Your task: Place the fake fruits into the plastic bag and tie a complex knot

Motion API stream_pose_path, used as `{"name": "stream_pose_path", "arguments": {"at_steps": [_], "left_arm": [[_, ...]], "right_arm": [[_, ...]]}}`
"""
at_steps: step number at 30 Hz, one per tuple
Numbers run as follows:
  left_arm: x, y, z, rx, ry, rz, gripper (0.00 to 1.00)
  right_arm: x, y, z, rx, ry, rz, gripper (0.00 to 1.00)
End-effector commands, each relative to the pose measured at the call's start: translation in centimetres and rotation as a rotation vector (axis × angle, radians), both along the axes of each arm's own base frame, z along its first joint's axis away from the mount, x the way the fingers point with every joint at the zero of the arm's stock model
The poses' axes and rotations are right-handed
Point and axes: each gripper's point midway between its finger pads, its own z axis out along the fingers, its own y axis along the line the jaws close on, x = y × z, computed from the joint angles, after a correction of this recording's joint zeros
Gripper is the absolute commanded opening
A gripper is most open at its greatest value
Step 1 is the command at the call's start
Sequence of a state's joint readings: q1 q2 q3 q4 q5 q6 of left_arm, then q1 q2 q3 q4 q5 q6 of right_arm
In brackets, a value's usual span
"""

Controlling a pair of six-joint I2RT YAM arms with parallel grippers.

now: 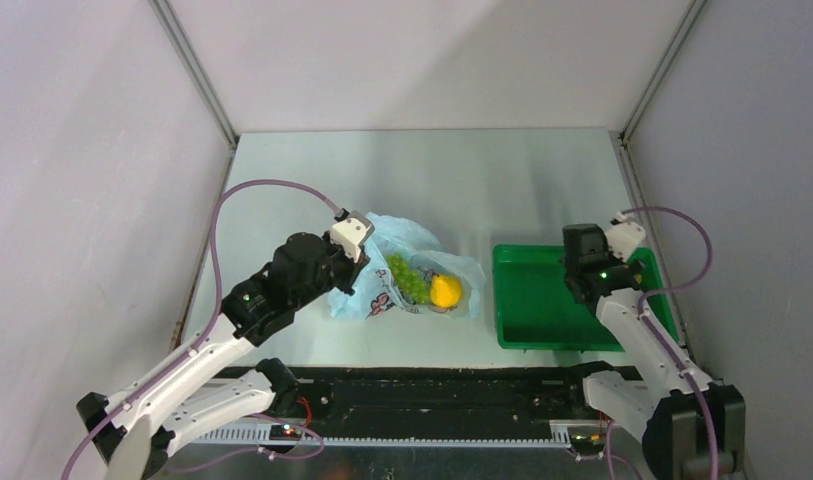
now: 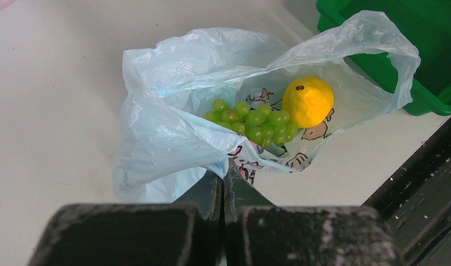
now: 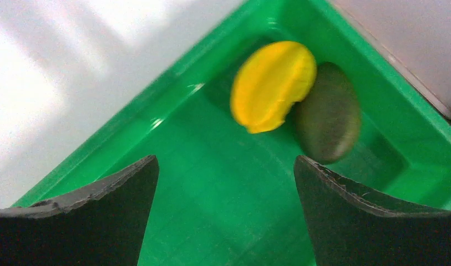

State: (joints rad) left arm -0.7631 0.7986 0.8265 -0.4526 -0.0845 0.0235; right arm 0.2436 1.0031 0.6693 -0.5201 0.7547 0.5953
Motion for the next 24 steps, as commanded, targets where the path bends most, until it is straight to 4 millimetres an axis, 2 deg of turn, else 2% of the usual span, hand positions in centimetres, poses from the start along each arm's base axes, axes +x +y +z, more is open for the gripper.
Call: {"name": "stream_pose_path", "arguments": {"at_steps": [1, 7, 8, 9, 10, 11, 12, 13, 15, 16, 19, 24], "left_arm": [[0.5, 0.0, 0.5, -0.022, -0.02, 0.022, 0.0], [0.6, -0.1, 0.4, -0.021, -0.014, 0.02, 0.0], [0.6, -0.1, 0.4, -0.019, -0.014, 0.019, 0.0], [0.6, -0.2, 0.4, -0.02, -0.015, 0.018, 0.0], [0.5, -0.1, 0.4, -0.021, -0.015, 0.019, 0.0], [0.6, -0.1, 0.4, -0.02, -0.014, 0.019, 0.0], [0.5, -0.1, 0.4, -0.02, -0.014, 0.018, 0.0], [0.5, -0.2, 0.4, -0.02, -0.014, 0.017, 0.0], [0.6, -0.2, 0.4, -0.021, -0.014, 0.017, 0.0], [0.6, -0.2, 0.4, -0.02, -0.014, 0.017, 0.0], [0.6, -0.1, 0.4, -0.019, -0.014, 0.021, 0.0], [0.6, -0.2, 0.3, -0.017, -0.012, 0.019, 0.0]], "right_arm": [[-2.5, -4.1, -0.6, 0.069, -0.05, -0.235, 0.97], [-5.9, -8.3, -1.5, 0.092, -0.083, -0.446, 0.99], [-7.1, -9.5, -1.9, 0.107, -0.086, -0.512, 0.99], [-7.1, -9.5, -2.3, 0.14, -0.088, -0.506, 0.99], [-8.0, -10.3, -2.9, 0.161, -0.095, -0.55, 0.99], [-7.4, -10.1, -3.2, 0.208, -0.11, -0.517, 0.98], [-8.1, -10.8, -3.8, 0.228, -0.12, -0.551, 0.98], [-7.7, -10.4, -4.2, 0.27, -0.139, -0.518, 0.96], [-7.9, -11.1, -4.8, 0.318, -0.17, -0.538, 0.95], [-7.4, -11.1, -4.8, 0.338, -0.188, -0.515, 0.93], [-7.5, -11.7, -5.6, 0.365, -0.185, -0.524, 0.91], [-6.5, -12.0, -5.9, 0.377, -0.182, -0.473, 0.9]]}}
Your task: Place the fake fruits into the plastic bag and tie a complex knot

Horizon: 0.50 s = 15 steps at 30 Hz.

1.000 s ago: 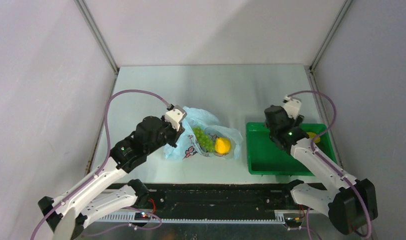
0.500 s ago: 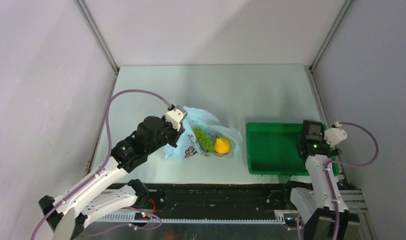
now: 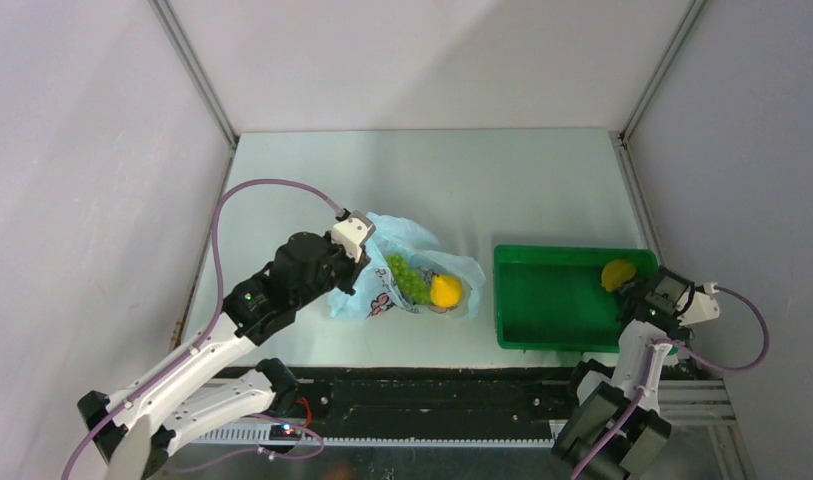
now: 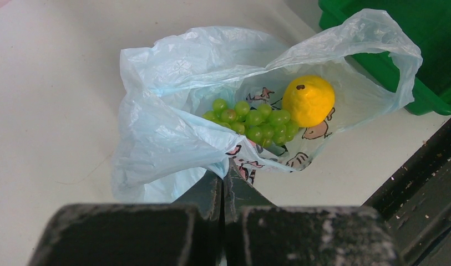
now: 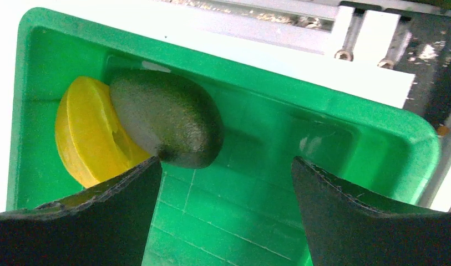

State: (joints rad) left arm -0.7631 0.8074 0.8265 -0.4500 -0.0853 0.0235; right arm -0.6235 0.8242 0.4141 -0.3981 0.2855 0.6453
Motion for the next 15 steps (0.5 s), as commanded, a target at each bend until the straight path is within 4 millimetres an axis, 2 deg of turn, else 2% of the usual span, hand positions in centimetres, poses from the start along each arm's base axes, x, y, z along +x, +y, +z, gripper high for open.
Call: {"name": "stream_pose_path", "arguments": {"at_steps": [1, 10, 12, 15], "left_arm": [[0.5, -0.1, 0.4, -0.02, -0.015, 0.019, 0.0], [0.6, -0.1, 0.3, -0.016, -0.014, 0.021, 0.0], [0.6, -0.1, 0.3, -0.014, -0.012, 0.021, 0.0], [0.6, -0.1, 0.2, -0.012, -0.01, 0.021, 0.0]], "right_arm": [[2.1, -0.1, 0.1, 0.003, -0.048, 0.092, 0.9], [4.0, -0.9, -0.6, -0.011, -0.053, 0.15, 0.9], [4.3, -1.2, -0.6, -0.017, -0.052, 0.154, 0.88], [4.5, -1.5, -0.7, -0.023, -0.045, 0.152, 0.76]]}}
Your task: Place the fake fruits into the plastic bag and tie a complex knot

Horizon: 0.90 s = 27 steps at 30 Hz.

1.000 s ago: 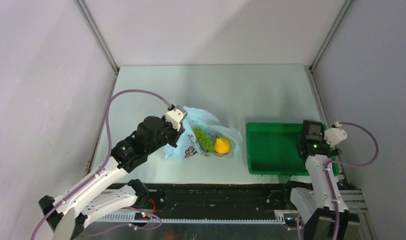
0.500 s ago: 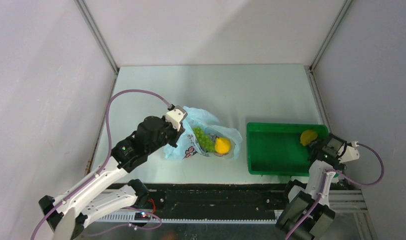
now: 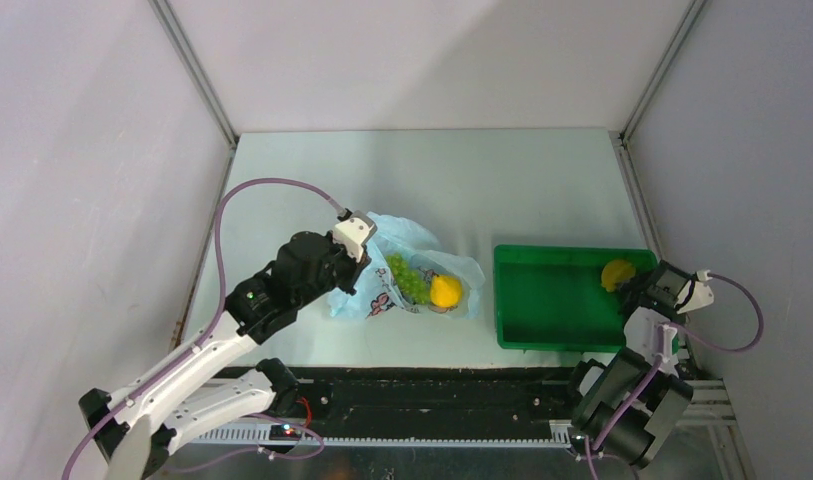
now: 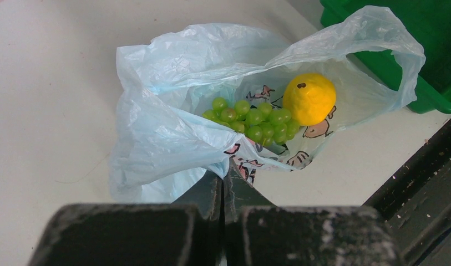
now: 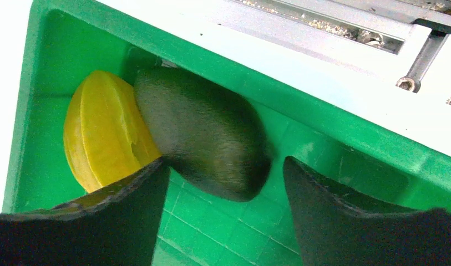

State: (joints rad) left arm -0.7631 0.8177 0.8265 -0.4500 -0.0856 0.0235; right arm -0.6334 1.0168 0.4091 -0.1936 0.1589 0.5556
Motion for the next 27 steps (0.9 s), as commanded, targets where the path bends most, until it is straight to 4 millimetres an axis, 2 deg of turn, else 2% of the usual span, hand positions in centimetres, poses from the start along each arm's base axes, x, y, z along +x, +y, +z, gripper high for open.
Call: {"name": "stream_pose_path", "arguments": {"at_steps": [1, 6, 10, 17, 20, 21, 22, 23, 27], "left_arm": [[0.6, 0.0, 0.5, -0.019, -0.018, 0.022, 0.0], [0.6, 0.0, 0.5, -0.018, -0.018, 0.023, 0.0], [0.5, 0.0, 0.5, -0.019, -0.017, 0.021, 0.0], [0.2, -0.3, 1.1, -0.043, -0.024, 0.0, 0.0], [0.0, -0.3, 1.6, -0.059, -0.033, -0.005, 0.0], [-0.1, -0.2, 1.7, -0.063, -0.036, -0.005, 0.0], [-0.1, -0.2, 1.8, -0.068, -0.04, -0.005, 0.0], [-0.2, -0.2, 1.8, -0.069, -0.041, -0.007, 0.0], [-0.2, -0.2, 2.0, -0.073, -0.044, -0.009, 0.0]], "right_arm": [[1.3, -1.4, 1.2, -0.055, -0.043, 0.01, 0.74], [1.5, -1.5, 1.5, -0.066, -0.05, 0.015, 0.54], [1.6, -1.2, 2.2, -0.073, -0.07, 0.034, 0.43], [1.1, 0.3, 5.1, -0.114, -0.139, 0.094, 0.41], [0.8, 1.6, 6.8, -0.135, -0.19, 0.136, 0.38], [0.5, 2.1, 6.9, -0.131, -0.188, 0.148, 0.37], [0.6, 2.7, 7.9, -0.145, -0.225, 0.175, 0.37], [0.6, 3.6, 7.9, -0.131, -0.235, 0.212, 0.36], [1.4, 7.4, 10.9, -0.125, -0.354, 0.383, 0.34]]}}
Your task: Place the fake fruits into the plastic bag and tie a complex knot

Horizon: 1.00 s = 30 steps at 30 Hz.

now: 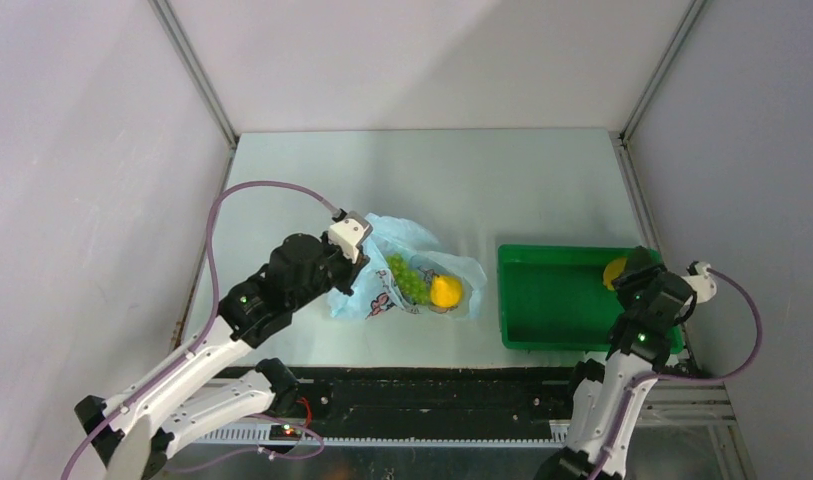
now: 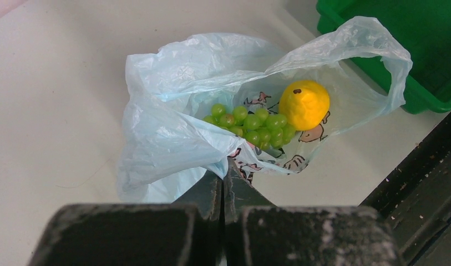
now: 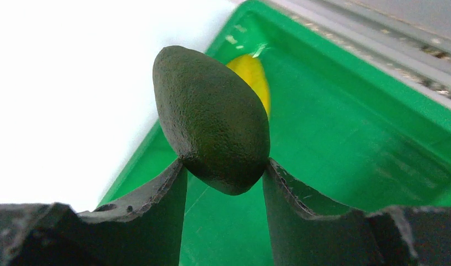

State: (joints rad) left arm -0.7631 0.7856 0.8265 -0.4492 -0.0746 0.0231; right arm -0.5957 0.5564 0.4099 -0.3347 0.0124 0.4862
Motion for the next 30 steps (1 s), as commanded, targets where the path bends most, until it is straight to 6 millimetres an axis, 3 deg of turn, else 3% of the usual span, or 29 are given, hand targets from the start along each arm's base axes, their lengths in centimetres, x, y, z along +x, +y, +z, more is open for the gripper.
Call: {"name": "stream_pose_path", "arguments": {"at_steps": [1, 9, 14, 17, 23, 30], "left_arm": [[0.1, -0.3, 1.1, -0.045, -0.021, -0.001, 0.0], [0.2, -0.2, 1.0, -0.04, -0.018, 0.006, 0.0], [0.2, -0.3, 0.9, -0.039, -0.016, 0.004, 0.0], [0.3, -0.1, 0.9, -0.034, -0.017, 0.012, 0.0], [0.5, 0.1, 0.6, -0.019, -0.018, 0.029, 0.0], [0.5, 0.0, 0.4, -0.016, -0.012, 0.022, 0.0]], "right_arm": [[1.1, 5.1, 3.4, 0.0, -0.101, 0.249, 0.33], [3.5, 17.8, 10.1, -0.06, -0.29, 0.898, 0.33], [1.5, 27.0, 12.8, -0.07, -0.363, 1.302, 0.32], [-0.2, 31.7, 12.4, -0.068, -0.336, 1.468, 0.31], [-2.0, 37.7, 10.1, -0.123, -0.245, 1.562, 0.31], [-0.2, 40.6, 6.7, -0.211, -0.086, 1.436, 0.3]]}}
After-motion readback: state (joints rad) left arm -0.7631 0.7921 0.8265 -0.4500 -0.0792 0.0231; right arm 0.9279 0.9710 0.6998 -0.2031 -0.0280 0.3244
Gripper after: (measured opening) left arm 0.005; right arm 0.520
